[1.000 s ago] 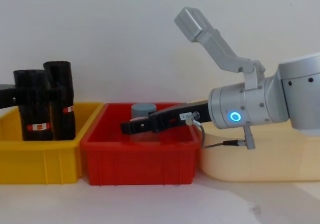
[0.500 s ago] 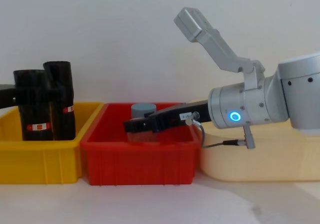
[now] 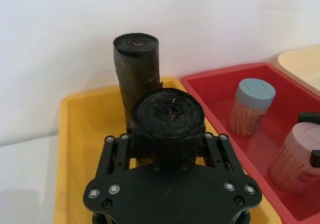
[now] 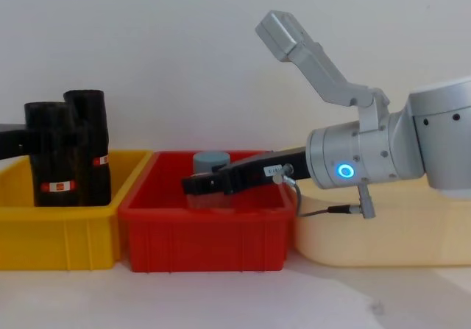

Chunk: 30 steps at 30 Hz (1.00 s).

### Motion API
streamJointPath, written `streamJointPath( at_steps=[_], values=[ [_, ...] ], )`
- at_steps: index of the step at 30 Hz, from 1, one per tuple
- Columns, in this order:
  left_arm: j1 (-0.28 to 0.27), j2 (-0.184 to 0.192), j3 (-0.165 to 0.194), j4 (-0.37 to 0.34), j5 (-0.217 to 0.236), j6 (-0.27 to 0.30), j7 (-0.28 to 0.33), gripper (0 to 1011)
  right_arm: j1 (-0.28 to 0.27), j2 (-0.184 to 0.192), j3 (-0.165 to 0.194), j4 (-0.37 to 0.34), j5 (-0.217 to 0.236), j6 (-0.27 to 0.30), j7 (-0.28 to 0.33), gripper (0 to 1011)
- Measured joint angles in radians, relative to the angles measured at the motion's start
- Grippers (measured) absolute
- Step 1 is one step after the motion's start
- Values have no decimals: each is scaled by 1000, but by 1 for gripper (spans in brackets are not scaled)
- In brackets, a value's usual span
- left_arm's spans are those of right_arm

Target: Pick up the garbage bag with the one hand and transfer it to the other hand.

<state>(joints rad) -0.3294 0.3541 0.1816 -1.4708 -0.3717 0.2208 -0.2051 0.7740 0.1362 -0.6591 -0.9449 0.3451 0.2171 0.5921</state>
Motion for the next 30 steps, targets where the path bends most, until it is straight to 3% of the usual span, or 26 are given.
streamJointPath(
  at_steps=[3,12,30],
  values=[
    [0,0,0,0,0,0,0,536,0,0,0,0,0,0,0,648],
    [0,0,0,0,0,0,0,476,0,0,0,0,0,0,0,648],
    [-14,-8,7,-25,27,-18,0,462,-12,3,21,-29,12,-27,6,648]
  ],
)
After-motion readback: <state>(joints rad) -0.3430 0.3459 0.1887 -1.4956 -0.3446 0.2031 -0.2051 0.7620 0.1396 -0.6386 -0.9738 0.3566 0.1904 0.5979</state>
